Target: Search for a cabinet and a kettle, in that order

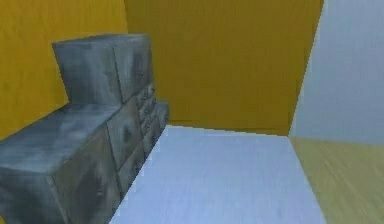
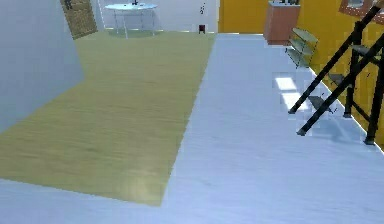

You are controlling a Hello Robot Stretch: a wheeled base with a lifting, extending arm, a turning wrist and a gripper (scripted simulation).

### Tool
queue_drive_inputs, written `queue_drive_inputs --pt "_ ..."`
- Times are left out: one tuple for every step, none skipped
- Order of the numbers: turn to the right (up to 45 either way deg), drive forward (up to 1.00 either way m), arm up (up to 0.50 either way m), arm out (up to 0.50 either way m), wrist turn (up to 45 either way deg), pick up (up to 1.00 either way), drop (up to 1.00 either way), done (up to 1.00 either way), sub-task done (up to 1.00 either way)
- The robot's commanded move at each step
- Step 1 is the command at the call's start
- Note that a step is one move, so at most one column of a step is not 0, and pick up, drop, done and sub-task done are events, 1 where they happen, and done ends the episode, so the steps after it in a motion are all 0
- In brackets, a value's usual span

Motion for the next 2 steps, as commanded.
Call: queue_drive_inputs --pt "-21.0 0.0 0.0 0.0 0.0 0.0 0.0 0.0 0.0" --pt "0.0 0.0 0.0 0.0 0.0 0.0 0.0 0.0 1.0"
